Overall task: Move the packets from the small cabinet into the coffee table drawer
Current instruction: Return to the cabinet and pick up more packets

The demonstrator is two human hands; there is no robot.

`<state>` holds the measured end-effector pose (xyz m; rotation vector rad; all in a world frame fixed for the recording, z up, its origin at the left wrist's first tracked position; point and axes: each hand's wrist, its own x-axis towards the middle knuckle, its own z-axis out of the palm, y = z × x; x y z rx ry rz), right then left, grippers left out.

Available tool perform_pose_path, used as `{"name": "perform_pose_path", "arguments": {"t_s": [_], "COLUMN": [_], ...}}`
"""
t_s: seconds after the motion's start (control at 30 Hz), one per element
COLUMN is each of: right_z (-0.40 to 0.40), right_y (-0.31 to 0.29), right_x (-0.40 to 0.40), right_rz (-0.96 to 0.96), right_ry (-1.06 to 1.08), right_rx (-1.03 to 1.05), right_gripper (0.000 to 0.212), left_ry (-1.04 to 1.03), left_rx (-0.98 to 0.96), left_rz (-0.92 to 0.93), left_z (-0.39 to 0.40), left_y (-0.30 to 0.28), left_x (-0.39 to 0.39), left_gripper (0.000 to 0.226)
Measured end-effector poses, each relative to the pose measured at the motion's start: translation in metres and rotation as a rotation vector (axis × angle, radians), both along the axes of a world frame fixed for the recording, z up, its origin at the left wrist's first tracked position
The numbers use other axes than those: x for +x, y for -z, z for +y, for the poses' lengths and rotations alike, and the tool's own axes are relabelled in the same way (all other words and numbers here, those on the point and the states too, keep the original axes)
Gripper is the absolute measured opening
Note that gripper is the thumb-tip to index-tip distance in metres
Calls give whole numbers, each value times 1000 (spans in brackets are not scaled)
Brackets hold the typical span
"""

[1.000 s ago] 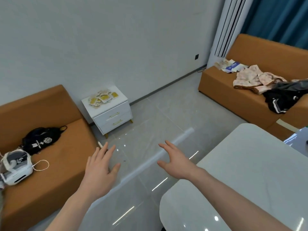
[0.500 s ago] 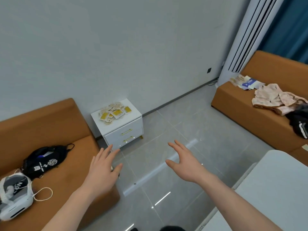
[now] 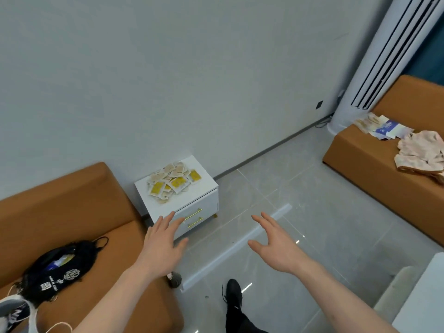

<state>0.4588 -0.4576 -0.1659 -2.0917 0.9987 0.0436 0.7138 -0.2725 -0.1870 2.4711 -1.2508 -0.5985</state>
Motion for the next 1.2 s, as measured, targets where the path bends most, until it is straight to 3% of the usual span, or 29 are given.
{"name": "perform_pose_path", "arguments": {"t_s": [0.3,0.57,0.97,1.2], "right_z": [-136,-195,-247,-258], "right_y": [15,36,126,213], "right_x": [154,289,462,526], "right_rz": [57,127,215,307], "right_ry": [-177,-330,-254,-344], "right_rx": [12,13,57,59], "right_gripper": [73,74,74,90], "left_ry": [-187,-279,-131,-105], "left_rx": [92,152,374,494], "left_rz": [35,124,218,237], "left_z": [-84,-126,-216,-255], "left_y": [24,55,148,236], "left_x": [126,227,414,468], "left_gripper": [63,66,74,85]}}
